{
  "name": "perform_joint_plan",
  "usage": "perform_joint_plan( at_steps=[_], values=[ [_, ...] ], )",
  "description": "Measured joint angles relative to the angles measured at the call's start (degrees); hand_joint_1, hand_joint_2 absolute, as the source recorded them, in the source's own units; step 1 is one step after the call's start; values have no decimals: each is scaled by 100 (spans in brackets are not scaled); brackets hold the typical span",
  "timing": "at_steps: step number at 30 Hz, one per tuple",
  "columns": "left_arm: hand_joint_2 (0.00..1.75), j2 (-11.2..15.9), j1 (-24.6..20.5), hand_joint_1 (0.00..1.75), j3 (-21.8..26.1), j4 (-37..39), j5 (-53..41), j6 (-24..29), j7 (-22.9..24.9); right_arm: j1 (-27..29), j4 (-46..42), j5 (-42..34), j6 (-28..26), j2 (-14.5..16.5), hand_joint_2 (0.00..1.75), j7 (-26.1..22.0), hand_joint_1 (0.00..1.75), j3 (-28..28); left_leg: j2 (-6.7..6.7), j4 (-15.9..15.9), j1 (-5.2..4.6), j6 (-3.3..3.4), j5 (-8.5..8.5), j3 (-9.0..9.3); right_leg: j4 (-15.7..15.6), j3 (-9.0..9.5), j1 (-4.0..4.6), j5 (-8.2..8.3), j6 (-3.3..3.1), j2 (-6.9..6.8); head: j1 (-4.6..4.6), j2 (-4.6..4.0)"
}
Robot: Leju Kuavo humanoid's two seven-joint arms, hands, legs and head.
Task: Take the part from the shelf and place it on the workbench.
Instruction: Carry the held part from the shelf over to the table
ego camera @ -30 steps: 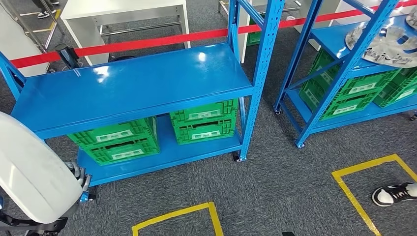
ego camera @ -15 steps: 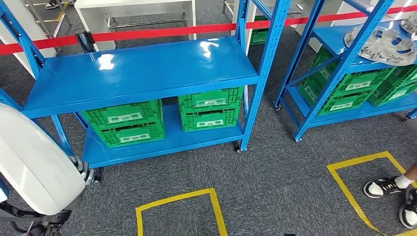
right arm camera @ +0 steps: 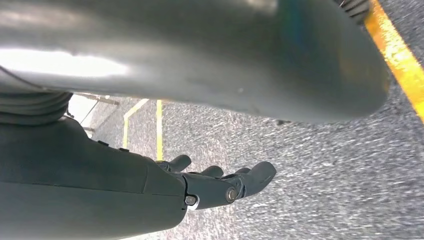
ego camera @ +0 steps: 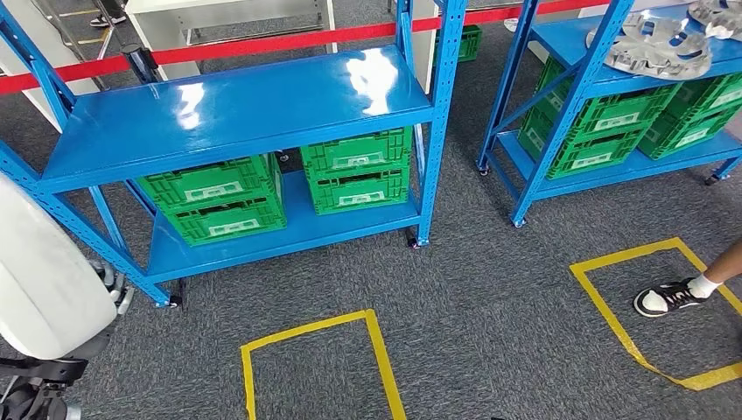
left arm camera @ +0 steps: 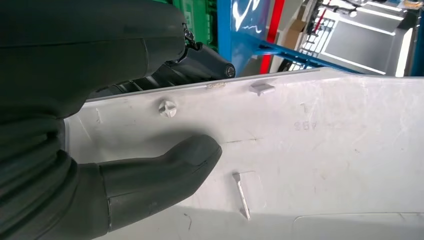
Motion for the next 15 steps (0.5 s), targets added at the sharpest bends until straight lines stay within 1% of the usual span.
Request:
perform_joint_plan(
  at_steps=[1,2,3,4,5,6,7,8,9,10,11,12,13,14,15],
  values=[
    [175,78,-25,175,-3,40,32,5,-31,-2,0,-5,4,15,0,-23,0,-24,-1,317,3,-19,-114,-17,13,-97,2,74,1,-1,-2,0],
    [175,146,-36,175,-5,73,56,10,-52,-3,0,-7,8,31,0,-35,0,-45,-1,507,5,-28,-83,28,31,-200,1,147,6,-1,-2,0],
    [175,203,-36,175,-8,93,69,13,-66,-4,0,-8,9,43,0,-41,0,-67,-2,501,6,-30,61,159,55,-301,0,214,16,-1,-2,0],
    [175,253,-35,175,-10,104,80,19,-77,-4,0,-3,21,57,0,-61,0,-86,-2,296,7,-23,225,383,80,-401,-1,275,29,0,-2,0],
    [175,296,-32,175,-11,102,88,33,-92,-5,0,12,49,71,0,-104,0,-98,-3,-69,7,-10,297,676,107,-484,-1,331,47,0,-1,0],
    [175,334,-19,175,-10,78,103,56,-110,-7,0,46,103,85,0,-178,0,-106,-7,-524,-1,13,263,1000,132,-549,6,384,71,0,0,0],
    [175,368,4,175,-7,47,119,81,-126,-8,0,87,170,99,0,-270,0,-107,-11,-885,-14,43,185,1228,140,-588,12,440,98,1,4,0],
    [175,394,30,175,-4,12,137,105,-138,-10,0,133,237,112,0,-358,0,-107,-16,-1126,-30,78,100,1356,137,-611,15,498,127,1,2,0],
    [175,412,64,175,-1,-15,157,126,-143,-10,0,174,294,126,0,-435,0,-107,-18,-1233,-47,120,83,1387,120,-624,16,560,159,2,3,0],
    [175,421,106,175,4,-25,177,139,-150,-6,0,203,327,136,0,-488,0,-107,-11,-1230,-39,170,132,1331,101,-640,15,611,189,6,-2,0],
    [175,427,154,175,17,-34,198,149,-167,-3,0,231,346,144,0,-520,0,-107,-2,-1237,-30,217,191,1289,120,-672,11,580,224,14,-4,0],
    [175,431,222,175,35,-47,219,151,-190,0,1,251,348,151,0,-531,0,-107,10,-1245,-16,270,258,1235,221,-725,9,432,260,23,4,0],
    [175,433,305,175,63,-64,242,132,-224,3,1,269,332,154,0,-520,0,-107,23,-1250,-2,312,331,1169,437,-800,3,175,294,31,10,0],
    [175,436,389,175,102,-79,261,96,-257,4,2,280,303,157,0,-486,0,-107,31,-1243,-6,336,397,1096,763,-884,-6,-149,324,36,20,0],
    [175,438,474,175,144,-87,279,45,-292,6,2,285,264,157,0,-444,0,-107,37,-1230,-9,351,460,1006,1154,-964,-13,-430,345,37,25,0]
  ],
)
